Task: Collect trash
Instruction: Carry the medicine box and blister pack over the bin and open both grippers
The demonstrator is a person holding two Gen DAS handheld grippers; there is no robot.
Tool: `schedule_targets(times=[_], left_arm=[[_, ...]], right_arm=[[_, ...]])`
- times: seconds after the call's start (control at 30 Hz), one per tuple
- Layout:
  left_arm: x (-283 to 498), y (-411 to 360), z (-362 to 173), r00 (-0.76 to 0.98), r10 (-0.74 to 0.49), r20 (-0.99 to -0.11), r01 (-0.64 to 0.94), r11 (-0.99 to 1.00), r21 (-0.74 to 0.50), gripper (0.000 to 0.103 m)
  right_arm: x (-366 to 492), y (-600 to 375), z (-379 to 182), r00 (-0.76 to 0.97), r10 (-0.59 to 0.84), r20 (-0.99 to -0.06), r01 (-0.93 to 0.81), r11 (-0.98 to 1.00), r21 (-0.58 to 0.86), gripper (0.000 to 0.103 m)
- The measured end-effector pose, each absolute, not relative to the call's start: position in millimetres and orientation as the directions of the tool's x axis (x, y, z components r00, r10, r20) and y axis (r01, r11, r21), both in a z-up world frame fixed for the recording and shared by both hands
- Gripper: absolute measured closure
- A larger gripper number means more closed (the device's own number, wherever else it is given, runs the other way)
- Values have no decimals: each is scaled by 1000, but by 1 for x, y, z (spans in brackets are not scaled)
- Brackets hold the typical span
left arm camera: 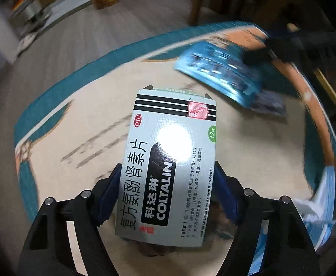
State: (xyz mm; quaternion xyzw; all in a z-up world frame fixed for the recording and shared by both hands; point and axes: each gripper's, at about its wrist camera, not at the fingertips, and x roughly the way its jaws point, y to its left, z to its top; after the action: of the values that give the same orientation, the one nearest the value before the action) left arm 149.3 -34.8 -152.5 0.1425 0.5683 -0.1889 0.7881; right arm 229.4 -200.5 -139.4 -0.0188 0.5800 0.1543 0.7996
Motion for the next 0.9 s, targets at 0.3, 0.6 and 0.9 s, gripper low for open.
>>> schedule_targets(times=[0.3,0.6,0.9], left_arm=[[172,27,-144,301,-114,-947,147,987,-72,27],[172,16,-145,294,-70,-953,176,984,-18,27],[172,18,-145,333,-88,-939,192,981,-24,28]], right_arm=[[224,-162,-156,280,196,-940,-401,913,71,19],[219,-145,-163,318,166,-934,-425,905,16,36],[219,-159,-138,340,239,-909,-365,925,107,36]])
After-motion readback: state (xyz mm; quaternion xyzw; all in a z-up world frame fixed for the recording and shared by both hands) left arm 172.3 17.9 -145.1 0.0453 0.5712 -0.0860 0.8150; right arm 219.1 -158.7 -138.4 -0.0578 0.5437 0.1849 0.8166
